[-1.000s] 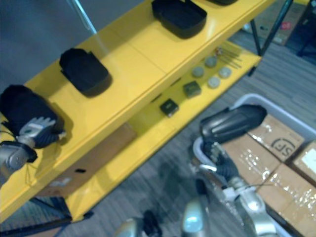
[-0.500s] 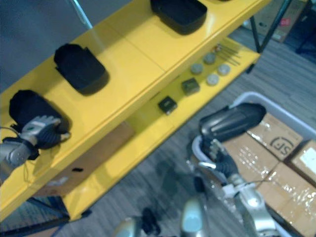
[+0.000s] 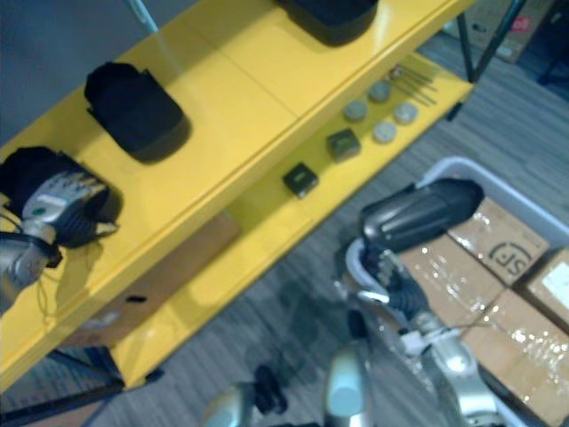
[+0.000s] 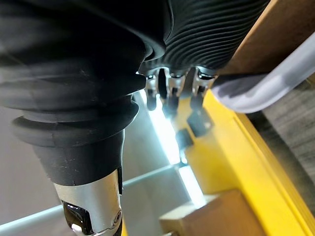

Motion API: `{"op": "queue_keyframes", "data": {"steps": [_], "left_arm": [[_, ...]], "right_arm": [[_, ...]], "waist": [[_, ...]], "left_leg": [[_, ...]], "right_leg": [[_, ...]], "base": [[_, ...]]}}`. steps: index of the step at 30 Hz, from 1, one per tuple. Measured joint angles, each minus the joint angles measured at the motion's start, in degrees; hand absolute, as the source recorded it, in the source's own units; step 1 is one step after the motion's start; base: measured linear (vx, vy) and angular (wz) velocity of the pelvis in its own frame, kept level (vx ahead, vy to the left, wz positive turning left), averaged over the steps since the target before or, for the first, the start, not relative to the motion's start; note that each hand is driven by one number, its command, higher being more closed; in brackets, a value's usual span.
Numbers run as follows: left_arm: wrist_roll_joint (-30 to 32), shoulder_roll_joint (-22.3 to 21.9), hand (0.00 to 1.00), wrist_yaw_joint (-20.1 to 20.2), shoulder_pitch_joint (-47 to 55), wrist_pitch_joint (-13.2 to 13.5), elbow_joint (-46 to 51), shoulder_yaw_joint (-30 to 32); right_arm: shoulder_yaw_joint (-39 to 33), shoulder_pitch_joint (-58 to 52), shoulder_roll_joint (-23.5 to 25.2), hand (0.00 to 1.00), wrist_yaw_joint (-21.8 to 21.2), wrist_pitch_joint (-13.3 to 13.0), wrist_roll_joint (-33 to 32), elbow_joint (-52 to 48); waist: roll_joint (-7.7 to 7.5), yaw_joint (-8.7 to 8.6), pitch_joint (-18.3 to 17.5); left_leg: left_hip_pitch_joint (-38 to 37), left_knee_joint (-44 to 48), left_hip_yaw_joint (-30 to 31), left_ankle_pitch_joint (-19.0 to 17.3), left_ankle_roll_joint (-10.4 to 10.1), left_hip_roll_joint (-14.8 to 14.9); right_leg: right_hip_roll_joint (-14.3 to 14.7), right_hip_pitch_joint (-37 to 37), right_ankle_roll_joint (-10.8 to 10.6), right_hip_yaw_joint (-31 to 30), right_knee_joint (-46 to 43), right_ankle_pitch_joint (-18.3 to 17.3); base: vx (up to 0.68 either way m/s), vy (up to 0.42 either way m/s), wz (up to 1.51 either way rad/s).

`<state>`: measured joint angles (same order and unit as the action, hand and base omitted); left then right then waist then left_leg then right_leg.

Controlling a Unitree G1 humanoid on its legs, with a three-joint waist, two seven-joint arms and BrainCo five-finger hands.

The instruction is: Walk over and take plastic housings, then place them on the shelf

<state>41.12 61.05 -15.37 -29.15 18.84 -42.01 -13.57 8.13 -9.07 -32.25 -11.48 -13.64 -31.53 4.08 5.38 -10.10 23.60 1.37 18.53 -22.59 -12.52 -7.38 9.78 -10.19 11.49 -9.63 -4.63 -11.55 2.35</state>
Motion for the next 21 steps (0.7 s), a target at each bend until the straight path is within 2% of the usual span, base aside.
{"op": "queue_keyframes", "data": {"steps": [4,5,9,14,19,21], "left_arm": [[-0.04,1.92,0.0,0.33,0.63,-0.02,-1.05,0.42],[-0.06,2.03,0.0,0.41,1.54,-0.05,-1.45,2.45],[-0.08,2.38,0.0,0.52,3.55,-0.02,-1.41,4.12],[-0.19,3.17,0.0,0.67,6.98,0.13,-0.95,7.39],[-0.82,4.45,0.0,-0.04,9.97,0.19,1.89,8.56],[-0.9,4.45,0.0,-2.04,10.74,0.21,2.9,8.6]], "right_arm": [[0.61,-0.19,0.55,0.0,0.09,-0.01,-0.57,1.13],[1.05,-0.49,0.69,0.0,0.11,-0.01,-1.24,1.17],[1.14,-1.65,1.0,0.0,0.26,-0.01,-1.41,1.39],[1.37,-2.56,2.27,0.0,0.52,-0.05,-1.47,1.46],[3.63,-3.45,3.37,0.0,1.45,-0.17,-1.49,2.18],[3.91,-3.69,4.11,0.0,1.51,-0.35,-1.49,2.91]], "waist": [[0.03,0.12,-0.02],[0.05,0.09,-0.03],[0.4,0.22,-0.25],[1.53,1.51,-1.27],[2.14,2.85,-4.84],[2.02,3.23,-6.01]], "left_leg": [[-0.65,0.06,0.58,-0.1,-0.04,0.37],[-0.67,0.05,0.86,-0.14,-0.08,0.61],[-1.05,0.02,1.52,-0.27,-0.3,1.08],[-1.38,-0.16,1.82,-0.31,-0.37,1.37],[-1.68,-0.42,3.16,-0.29,-0.37,1.42],[-1.99,-0.76,3.21,-0.28,-0.38,1.43]], "right_leg": [[-0.01,-1.8,0.05,1.2,1.3,0.04],[0.12,-2.38,0.1,1.55,1.87,0.08],[0.46,-4.16,0.29,2.61,3.87,0.91],[0.79,-5.54,0.28,3.2,5.68,1.39],[0.74,-7.38,0.27,4.57,7.05,1.42],[0.76,-7.76,0.27,4.79,7.3,1.41]], "base": [[-0.02,0.007,0.08],[-0.01,0.0,0.07],[0.01,0.015,0.07],[0.03,0.025,0.04],[0.04,0.033,0.1],[0.0,0.029,0.1]]}}
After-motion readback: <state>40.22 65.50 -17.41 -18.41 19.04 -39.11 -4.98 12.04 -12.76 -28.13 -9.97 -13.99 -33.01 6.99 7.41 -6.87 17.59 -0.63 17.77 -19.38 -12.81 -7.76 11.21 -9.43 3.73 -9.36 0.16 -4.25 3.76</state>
